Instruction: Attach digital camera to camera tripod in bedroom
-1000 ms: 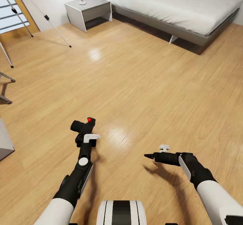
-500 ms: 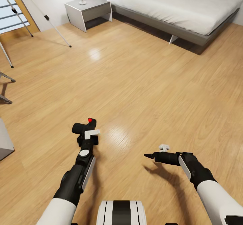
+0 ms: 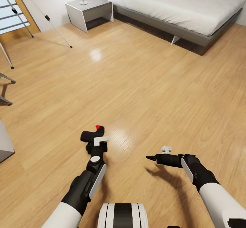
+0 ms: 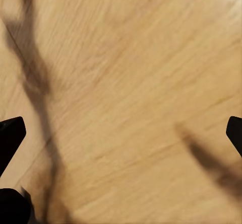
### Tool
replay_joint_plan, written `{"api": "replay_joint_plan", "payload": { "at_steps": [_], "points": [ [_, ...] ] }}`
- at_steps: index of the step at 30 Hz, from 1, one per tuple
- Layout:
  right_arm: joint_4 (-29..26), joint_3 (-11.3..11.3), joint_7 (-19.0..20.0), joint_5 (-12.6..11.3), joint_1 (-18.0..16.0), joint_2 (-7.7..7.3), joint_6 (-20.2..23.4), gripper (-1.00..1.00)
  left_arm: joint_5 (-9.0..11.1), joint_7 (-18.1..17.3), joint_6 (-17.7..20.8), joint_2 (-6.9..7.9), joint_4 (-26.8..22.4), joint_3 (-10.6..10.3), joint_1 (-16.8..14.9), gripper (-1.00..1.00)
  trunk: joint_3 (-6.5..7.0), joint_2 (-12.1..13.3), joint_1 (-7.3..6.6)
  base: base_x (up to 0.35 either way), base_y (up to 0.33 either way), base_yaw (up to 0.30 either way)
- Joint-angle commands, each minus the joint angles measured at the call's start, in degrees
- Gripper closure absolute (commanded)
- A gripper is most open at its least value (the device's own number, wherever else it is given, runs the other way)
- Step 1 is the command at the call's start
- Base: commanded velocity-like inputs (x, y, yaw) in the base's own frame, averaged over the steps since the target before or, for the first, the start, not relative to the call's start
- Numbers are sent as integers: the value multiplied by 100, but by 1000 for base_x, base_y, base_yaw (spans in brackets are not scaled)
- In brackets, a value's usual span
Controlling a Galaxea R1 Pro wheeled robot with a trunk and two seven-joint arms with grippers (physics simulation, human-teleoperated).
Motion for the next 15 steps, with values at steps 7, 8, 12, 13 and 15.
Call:
{"api": "replay_joint_plan", "payload": {
  "at_steps": [7, 8, 12, 13, 15],
  "points": [
    [-2, -7, 4, -45, -1, -1, 44, -100, 107, 166, -429, 14, 0, -185, 5, 100, 152, 8, -19, 0, 0, 0],
    [-2, -7, 5, -45, -1, -1, 43, -100, 111, 164, -490, 16, -4, -190, 9, 100, 174, 9, -22, 0, 0, 0],
    [-2, -7, 26, -45, -1, -6, 38, -100, 185, 57, -710, 22, -53, -213, -7, 100, 262, 15, -32, 0, 0, 0],
    [-4, -7, 36, -45, -1, -8, 38, -100, 243, -44, -726, 23, -62, -213, -7, 100, 285, 16, -35, 0, 0, 0],
    [-6, -7, 45, -45, -1, -8, 38, -100, 325, -166, -733, 24, -74, -213, -7, 100, 329, 19, -40, 0, 0, 0]
  ]
}}
